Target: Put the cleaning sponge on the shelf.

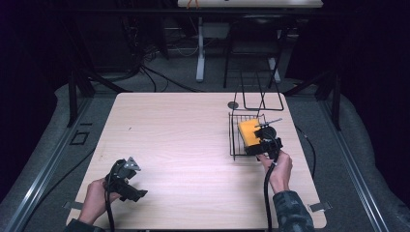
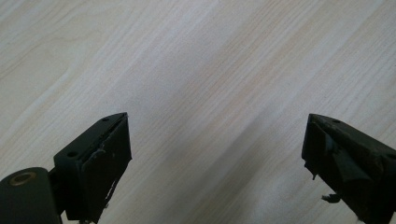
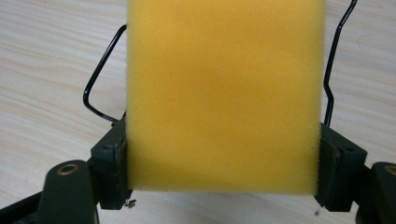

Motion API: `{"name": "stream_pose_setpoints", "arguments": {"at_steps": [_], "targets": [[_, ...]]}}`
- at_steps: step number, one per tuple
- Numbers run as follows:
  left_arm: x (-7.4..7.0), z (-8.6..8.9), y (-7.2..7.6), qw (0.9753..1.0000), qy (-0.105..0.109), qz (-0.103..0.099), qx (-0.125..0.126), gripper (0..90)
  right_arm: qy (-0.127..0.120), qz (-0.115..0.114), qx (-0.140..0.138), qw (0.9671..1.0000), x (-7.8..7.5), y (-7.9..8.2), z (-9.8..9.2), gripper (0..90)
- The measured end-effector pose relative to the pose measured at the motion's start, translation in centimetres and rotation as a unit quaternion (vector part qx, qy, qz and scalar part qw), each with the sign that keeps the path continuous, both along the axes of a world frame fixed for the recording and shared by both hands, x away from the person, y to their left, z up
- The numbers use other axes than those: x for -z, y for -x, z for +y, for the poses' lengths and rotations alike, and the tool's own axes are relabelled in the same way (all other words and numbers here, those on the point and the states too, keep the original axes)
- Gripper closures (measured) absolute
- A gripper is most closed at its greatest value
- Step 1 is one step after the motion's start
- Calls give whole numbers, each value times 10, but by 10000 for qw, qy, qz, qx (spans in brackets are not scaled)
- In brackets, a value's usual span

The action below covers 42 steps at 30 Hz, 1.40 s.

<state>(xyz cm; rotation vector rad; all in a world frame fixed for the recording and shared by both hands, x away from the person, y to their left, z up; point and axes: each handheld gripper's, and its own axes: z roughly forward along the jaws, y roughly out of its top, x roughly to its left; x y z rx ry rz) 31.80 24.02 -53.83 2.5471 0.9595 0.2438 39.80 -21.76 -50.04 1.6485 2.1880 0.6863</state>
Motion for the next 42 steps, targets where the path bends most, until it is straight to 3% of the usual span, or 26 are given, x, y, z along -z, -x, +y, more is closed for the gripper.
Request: {"name": "stream_pose_setpoints", "arguments": {"at_steps": [9, 12, 15, 18, 42], "targets": [[0, 0, 0, 10000, -2, -9, 18, 79, -100, 127, 134, 9998, 7, -6, 2, 226], [-1, 1, 0, 9999, 106, -15, -6, 70, -120, 209, 243, 9994, 9, -9, 1, 226], [0, 1, 0, 10000, 48, 17, -4, 72, -131, 202, 227, 9995, 12, -11, 1, 226], [0, 0, 0, 10000, 32, 24, 17, 72, -161, 367, 268, 9988, 16, -14, 1, 225], [0, 0, 3, 10000, 47, 53, 40, 74, -144, 500, 421, 9978, 24, -20, -3, 223]]}}
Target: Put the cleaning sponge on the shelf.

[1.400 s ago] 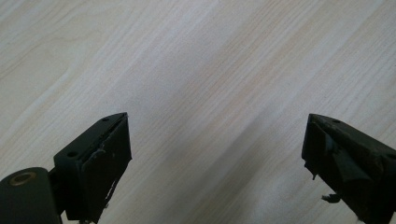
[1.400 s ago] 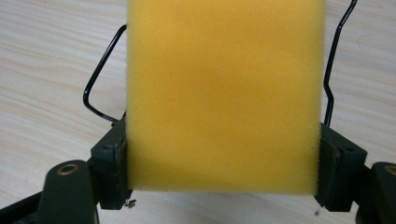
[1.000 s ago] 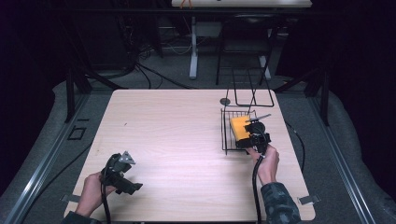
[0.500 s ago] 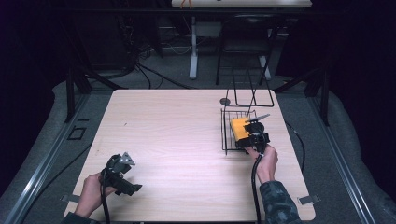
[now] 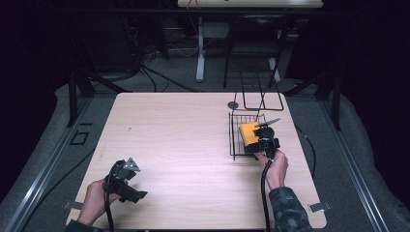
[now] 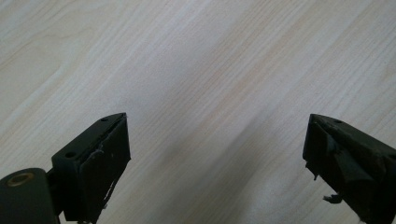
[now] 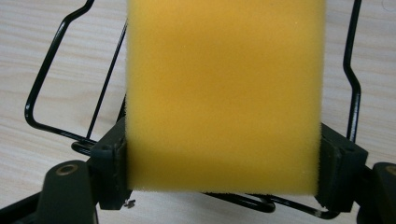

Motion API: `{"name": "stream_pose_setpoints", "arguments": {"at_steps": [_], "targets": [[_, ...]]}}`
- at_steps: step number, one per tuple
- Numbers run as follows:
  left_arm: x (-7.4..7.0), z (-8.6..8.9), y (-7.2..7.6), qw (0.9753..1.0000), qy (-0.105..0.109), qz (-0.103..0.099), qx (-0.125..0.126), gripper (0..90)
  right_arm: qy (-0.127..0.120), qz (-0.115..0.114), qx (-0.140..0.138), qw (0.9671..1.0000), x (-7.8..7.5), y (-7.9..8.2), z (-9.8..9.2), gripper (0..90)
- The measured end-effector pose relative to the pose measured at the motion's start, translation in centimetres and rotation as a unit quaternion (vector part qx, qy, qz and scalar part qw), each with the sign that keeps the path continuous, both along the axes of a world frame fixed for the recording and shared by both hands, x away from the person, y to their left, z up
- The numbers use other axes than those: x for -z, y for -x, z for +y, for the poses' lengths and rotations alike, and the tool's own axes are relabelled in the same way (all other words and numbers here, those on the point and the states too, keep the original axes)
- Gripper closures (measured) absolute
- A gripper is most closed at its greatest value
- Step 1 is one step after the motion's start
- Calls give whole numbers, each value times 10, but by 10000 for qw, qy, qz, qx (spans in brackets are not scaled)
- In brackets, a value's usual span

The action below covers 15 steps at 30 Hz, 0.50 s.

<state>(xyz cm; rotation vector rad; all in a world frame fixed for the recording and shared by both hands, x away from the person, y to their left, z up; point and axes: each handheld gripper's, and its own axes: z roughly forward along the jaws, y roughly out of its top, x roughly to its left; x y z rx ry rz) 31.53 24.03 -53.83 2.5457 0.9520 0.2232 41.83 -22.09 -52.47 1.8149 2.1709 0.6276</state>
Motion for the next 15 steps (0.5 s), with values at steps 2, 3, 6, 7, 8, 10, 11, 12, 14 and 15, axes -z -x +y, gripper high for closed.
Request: {"name": "stream_pose_setpoints", "arguments": {"at_steps": [2, 3, 6, 7, 8, 10, 11, 12, 14, 15], "targets": [[0, 0, 0, 10000, -12, -3, -8, 74, 39, 19, 14, 10000, 2, -1, 0, 223], [0, 0, 0, 10000, 9, 0, -6, 74, 39, 19, 14, 10000, 2, -1, 0, 223], [0, 0, 0, 10000, -10, -11, -13, 74, 46, 27, 57, 10000, 3, -1, 0, 221], [0, 1, 0, 10000, -7, -12, -12, 75, 61, 35, 45, 10000, 3, -1, 0, 220], [0, 0, 0, 10000, -12, -12, -12, 74, 79, 62, 41, 9999, 3, -1, 0, 217], [0, 0, -1, 10000, -11, 2, -11, 74, 95, 61, 49, 9999, 3, -1, 1, 203], [0, 0, -1, 10000, -11, 2, -11, 74, 95, 61, 49, 9999, 3, -1, 1, 203], [0, 0, -1, 10000, -18, 5, -13, 74, 85, 58, 40, 9999, 3, -1, 1, 200], [0, 0, -1, 10000, -10, 0, -24, 74, 108, 31, 18, 9999, 2, -1, 1, 185], [0, 0, -1, 10000, -10, 0, -24, 75, 108, 31, 18, 9999, 2, -1, 1, 185]]}}
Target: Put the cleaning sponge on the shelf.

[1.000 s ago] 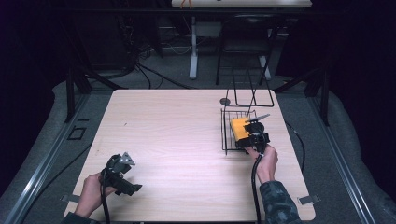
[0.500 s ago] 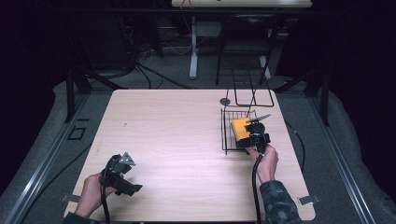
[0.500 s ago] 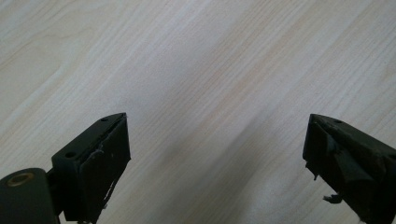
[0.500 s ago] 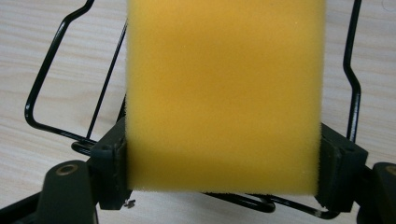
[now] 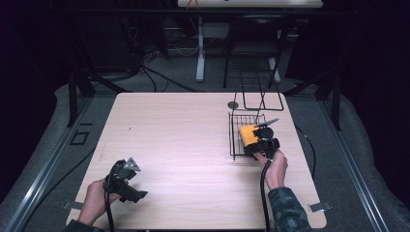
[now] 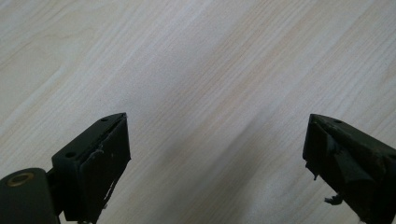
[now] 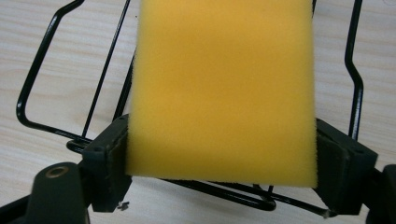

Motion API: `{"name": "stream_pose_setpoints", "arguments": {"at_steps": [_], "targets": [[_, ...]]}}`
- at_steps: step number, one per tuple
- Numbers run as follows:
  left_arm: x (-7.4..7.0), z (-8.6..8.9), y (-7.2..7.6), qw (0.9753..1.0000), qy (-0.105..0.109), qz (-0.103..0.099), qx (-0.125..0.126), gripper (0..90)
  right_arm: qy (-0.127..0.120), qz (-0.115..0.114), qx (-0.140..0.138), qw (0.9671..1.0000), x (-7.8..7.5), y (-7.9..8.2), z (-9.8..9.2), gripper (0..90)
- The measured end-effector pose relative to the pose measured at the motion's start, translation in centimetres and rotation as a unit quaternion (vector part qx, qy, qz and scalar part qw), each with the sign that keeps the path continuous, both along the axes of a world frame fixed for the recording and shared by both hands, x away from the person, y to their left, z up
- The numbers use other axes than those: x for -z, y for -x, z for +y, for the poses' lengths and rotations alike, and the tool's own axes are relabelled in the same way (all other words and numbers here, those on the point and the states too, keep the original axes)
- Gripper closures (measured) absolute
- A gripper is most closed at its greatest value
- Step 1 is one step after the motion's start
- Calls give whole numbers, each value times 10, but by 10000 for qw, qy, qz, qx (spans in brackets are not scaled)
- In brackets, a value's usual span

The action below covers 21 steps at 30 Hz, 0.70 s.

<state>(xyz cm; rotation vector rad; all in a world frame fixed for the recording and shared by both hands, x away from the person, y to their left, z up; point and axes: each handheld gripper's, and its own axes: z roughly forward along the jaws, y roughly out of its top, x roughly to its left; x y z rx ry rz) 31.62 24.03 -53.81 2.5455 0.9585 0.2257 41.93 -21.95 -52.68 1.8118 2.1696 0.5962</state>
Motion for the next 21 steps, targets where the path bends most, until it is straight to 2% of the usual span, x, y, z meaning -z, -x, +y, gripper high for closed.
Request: {"name": "stream_pose_setpoints", "arguments": {"at_steps": [8, 12, 17, 21], "targets": [[0, 0, -1, 10000, -2, 0, -21, 78, 21, 22, 11, 10000, -6, 2, 1, 141], [0, 1, -1, 10000, 4, 9, -20, 79, 49, -16, -16, 10000, -8, 3, 0, 145], [0, 0, 0, 10000, -31, 4, -6, 82, 83, -3, -78, 9999, -11, 6, 2, 211], [0, 0, -1, 10000, -13, 18, -15, 84, 15, 80, -76, 9999, -13, 10, 2, 198]]}}
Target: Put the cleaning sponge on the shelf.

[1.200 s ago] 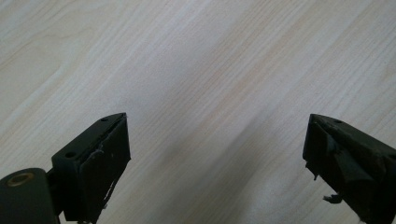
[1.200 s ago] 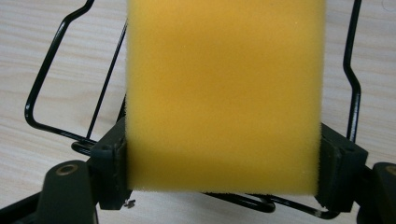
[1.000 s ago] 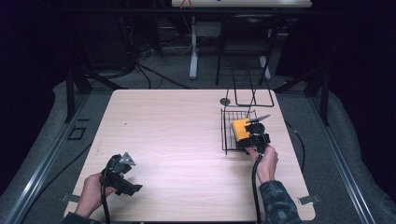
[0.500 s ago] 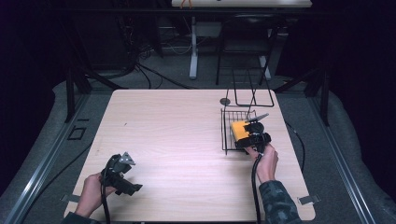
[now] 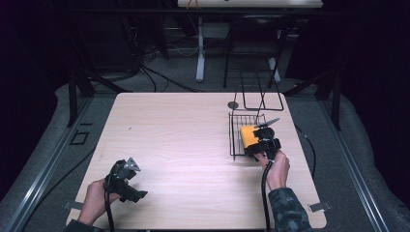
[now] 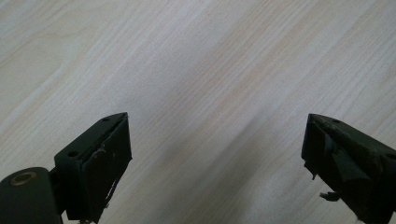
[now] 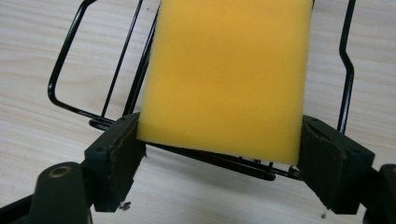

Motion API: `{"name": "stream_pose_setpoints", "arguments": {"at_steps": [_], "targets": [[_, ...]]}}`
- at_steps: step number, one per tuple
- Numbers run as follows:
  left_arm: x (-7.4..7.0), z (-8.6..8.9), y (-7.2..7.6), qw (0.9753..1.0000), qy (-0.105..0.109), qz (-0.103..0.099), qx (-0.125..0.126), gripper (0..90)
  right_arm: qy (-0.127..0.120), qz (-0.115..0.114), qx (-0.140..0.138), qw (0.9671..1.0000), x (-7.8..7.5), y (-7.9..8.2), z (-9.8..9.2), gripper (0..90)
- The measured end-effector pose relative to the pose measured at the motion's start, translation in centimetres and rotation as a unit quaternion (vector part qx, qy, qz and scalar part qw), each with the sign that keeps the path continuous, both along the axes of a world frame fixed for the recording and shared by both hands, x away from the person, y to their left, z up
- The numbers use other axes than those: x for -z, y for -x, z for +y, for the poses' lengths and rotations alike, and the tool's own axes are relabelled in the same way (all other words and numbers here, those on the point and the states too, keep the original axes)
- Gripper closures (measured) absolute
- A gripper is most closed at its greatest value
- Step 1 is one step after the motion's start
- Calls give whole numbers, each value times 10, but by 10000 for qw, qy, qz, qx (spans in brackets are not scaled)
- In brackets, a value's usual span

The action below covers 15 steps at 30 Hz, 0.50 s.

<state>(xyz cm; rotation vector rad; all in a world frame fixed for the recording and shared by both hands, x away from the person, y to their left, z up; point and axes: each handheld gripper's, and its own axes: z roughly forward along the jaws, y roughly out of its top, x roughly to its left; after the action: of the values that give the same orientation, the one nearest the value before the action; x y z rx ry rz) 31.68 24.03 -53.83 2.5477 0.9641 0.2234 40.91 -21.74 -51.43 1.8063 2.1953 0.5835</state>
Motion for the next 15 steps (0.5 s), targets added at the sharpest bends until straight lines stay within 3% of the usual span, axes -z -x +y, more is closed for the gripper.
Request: {"name": "stream_pose_setpoints", "arguments": {"at_steps": [11, 15], "targets": [[-1, 1, 1, 10000, 15, -23, -8, 84, -60, 31, -50, 10000, -4, 6, 3, 188], [-1, 1, 1, 10000, 27, -28, -26, 84, -39, -4, -122, 9999, -8, 9, 2, 146]]}}
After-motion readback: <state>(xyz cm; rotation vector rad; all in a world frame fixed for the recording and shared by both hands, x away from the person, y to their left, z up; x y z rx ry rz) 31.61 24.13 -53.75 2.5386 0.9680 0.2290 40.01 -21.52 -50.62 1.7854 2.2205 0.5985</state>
